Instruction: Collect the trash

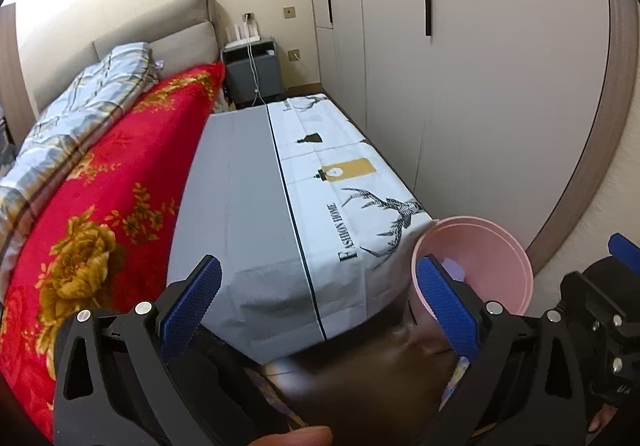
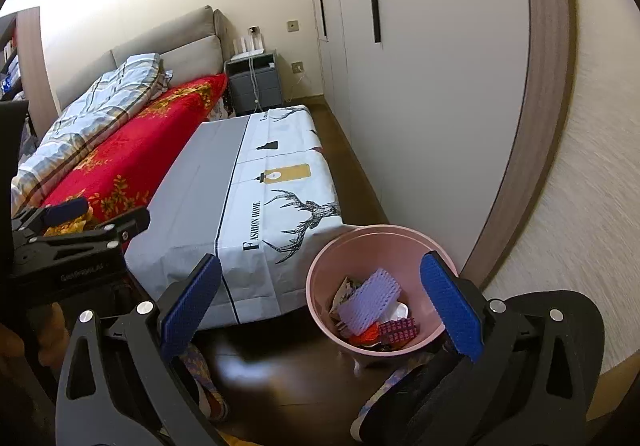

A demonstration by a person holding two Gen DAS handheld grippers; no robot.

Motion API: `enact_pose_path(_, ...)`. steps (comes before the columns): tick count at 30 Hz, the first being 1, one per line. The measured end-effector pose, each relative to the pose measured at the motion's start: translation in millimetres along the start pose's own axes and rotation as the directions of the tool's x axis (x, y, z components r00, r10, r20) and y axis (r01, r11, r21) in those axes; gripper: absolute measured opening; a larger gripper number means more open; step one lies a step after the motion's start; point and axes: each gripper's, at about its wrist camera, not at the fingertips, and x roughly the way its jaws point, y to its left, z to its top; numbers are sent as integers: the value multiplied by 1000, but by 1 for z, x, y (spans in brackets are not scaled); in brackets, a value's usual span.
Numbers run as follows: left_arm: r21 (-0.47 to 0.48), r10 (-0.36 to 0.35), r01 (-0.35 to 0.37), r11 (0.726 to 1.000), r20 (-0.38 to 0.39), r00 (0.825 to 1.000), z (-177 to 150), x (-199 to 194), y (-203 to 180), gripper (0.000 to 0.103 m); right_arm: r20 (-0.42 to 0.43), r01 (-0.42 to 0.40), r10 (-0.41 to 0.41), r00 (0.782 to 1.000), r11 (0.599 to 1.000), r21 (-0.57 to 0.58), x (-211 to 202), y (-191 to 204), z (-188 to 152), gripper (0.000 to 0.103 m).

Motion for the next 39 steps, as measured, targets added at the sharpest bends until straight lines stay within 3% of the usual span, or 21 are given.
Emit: enact_pose_path(39, 26, 4, -4, 1000, 27, 1000, -3, -8, -7, 95, 22, 11, -10, 1000, 999, -31, -12, 7, -1, 98)
